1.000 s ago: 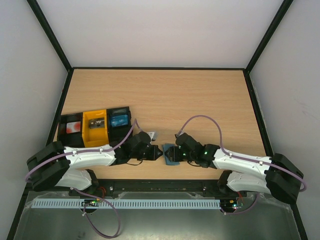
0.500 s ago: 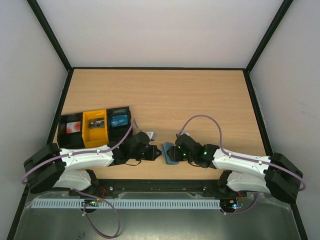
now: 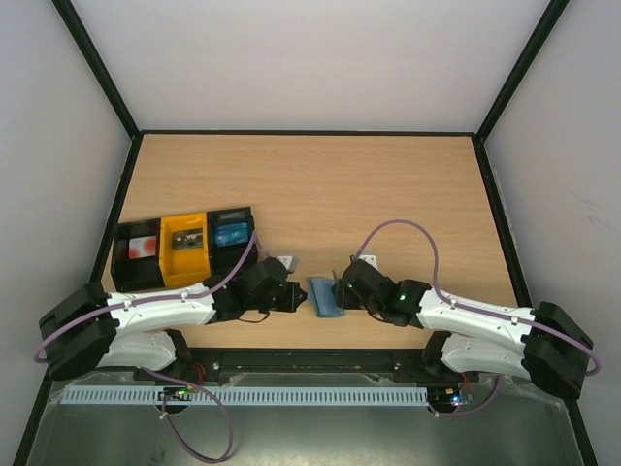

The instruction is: Take the credit cards out of the card holder

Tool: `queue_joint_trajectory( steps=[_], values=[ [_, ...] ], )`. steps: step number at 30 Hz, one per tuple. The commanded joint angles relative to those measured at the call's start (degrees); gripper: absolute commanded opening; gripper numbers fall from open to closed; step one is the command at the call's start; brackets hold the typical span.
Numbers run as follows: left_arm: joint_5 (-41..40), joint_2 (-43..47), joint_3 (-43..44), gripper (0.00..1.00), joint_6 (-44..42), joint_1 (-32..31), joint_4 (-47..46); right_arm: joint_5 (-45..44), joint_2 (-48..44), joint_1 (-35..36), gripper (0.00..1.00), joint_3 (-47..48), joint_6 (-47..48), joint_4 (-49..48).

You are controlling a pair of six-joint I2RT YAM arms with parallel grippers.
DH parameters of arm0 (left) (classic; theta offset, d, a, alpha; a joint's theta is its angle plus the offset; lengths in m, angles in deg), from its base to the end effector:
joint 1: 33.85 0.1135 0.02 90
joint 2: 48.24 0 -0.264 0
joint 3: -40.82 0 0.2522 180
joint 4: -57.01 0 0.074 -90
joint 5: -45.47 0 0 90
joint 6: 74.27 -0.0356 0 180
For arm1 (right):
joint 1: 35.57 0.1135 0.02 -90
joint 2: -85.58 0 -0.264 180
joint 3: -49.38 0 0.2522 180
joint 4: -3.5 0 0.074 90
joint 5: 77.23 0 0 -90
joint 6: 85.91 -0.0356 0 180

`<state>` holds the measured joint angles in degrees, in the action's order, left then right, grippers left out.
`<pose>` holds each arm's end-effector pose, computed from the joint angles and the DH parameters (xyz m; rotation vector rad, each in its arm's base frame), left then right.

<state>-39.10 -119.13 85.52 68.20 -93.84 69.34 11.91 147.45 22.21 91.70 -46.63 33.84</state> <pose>0.1199 -0.2143 0.1835 0.2216 2.4984 -1.0711 0.1091 0.1721 0.1781 -0.1540 2.6127 0.7639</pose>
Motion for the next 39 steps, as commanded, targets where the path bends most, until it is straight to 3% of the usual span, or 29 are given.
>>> queue_joint_trajectory(
  steps=[1,13,18,24,32,39],
  values=[
    [-2.14,1.81,-1.61,0.03,-0.29,-0.27,2.34,-5.22,-1.42,0.04,0.54,-0.44,-2.0,5.15],
    [-2.8,3.3,-2.48,0.03,-0.09,-0.3,3.22,-15.23,-3.4,0.01,0.56,1.45,-5.16,12.8],
    [-2.63,3.46,-2.59,0.03,0.07,-0.26,2.96,-9.29,-4.68,0.03,0.52,4.77,-3.7,11.99],
    [-1.22,3.81,-2.94,0.03,0.55,-0.25,1.44,5.57,-8.34,0.11,0.48,4.46,-3.46,0.72],
    [-0.95,4.74,-3.2,0.03,0.95,-0.24,0.77,13.94,-7.77,0.61,0.44,0.08,-6.19,-11.67],
    [-1.21,4.42,-3.42,0.03,1.0,-0.22,0.85,12.66,0.71,2.24,0.48,0.4,-4.01,-11.97]
  ],
)
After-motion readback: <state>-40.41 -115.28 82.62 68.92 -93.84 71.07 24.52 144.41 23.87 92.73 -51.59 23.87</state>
